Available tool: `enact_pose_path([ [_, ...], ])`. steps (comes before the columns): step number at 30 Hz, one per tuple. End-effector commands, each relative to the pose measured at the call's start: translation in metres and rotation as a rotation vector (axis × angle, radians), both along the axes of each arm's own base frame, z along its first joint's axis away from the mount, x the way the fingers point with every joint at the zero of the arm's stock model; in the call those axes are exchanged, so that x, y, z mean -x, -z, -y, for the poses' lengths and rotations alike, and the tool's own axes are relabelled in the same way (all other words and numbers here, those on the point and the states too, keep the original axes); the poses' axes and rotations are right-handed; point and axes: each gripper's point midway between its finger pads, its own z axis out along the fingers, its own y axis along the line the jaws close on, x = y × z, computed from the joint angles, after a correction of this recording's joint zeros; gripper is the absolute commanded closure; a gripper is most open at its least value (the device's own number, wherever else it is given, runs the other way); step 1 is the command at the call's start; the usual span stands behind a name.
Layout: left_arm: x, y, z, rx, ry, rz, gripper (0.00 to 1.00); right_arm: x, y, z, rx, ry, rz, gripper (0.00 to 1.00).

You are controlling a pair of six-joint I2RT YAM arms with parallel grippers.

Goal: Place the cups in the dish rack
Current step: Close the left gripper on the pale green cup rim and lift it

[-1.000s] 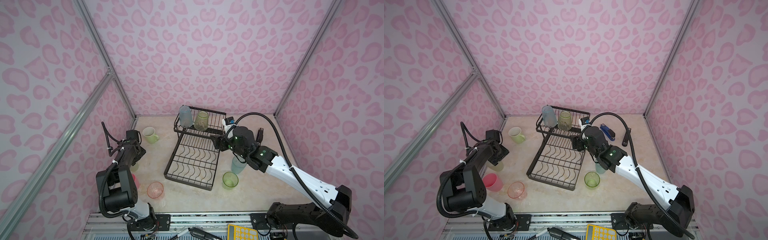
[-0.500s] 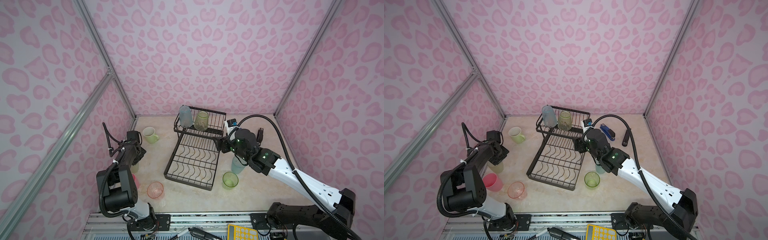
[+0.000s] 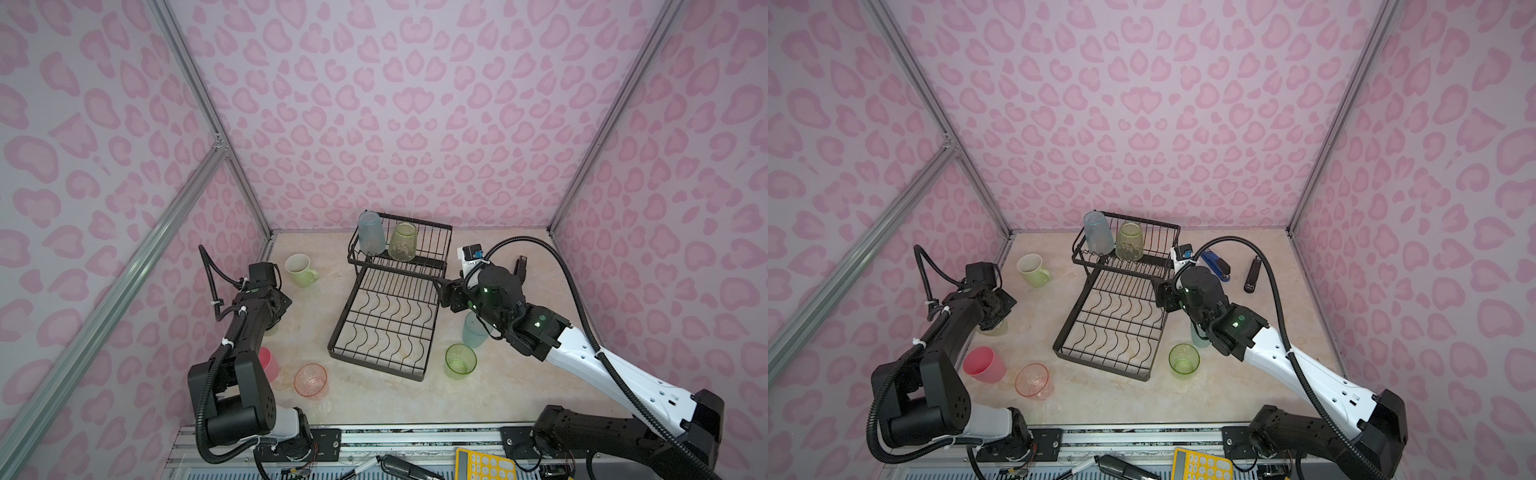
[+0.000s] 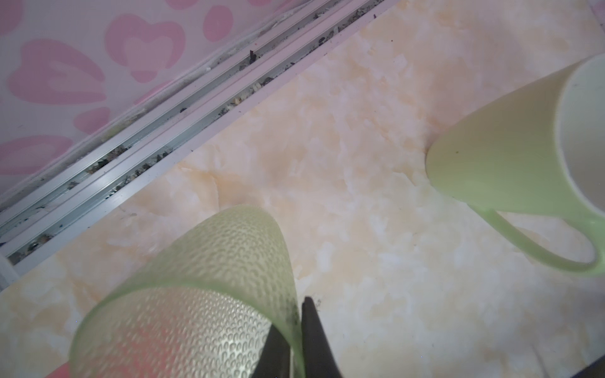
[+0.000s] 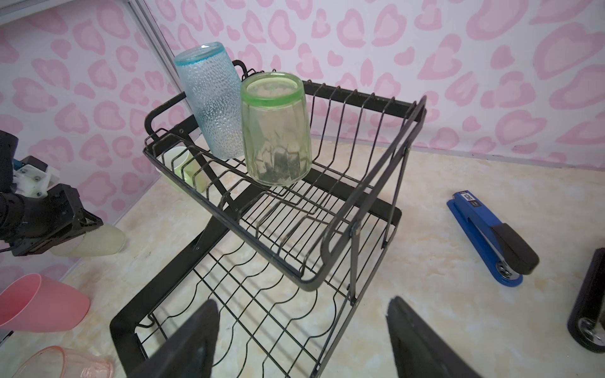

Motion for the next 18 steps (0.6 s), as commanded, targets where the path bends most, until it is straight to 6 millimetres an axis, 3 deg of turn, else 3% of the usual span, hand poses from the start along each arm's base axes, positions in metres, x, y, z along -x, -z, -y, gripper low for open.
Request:
enact_pose_path([
  [1,-0.019,-0.023,0.015,0.024,0.084,0.082,0.97,-0.004,0.0,0.007,0.016,0.037,0.028,0.2],
  [11,-0.041,-0.101,0.069,0.056,0.278,0.257,0.97,-0.007,-0.003,0.016,0.008,0.061,0.026,0.19],
  [18,-0.047,-0.188,0.106,0.067,0.419,0.471,0.97,-0.011,-0.008,0.018,-0.016,0.075,0.007,0.2],
])
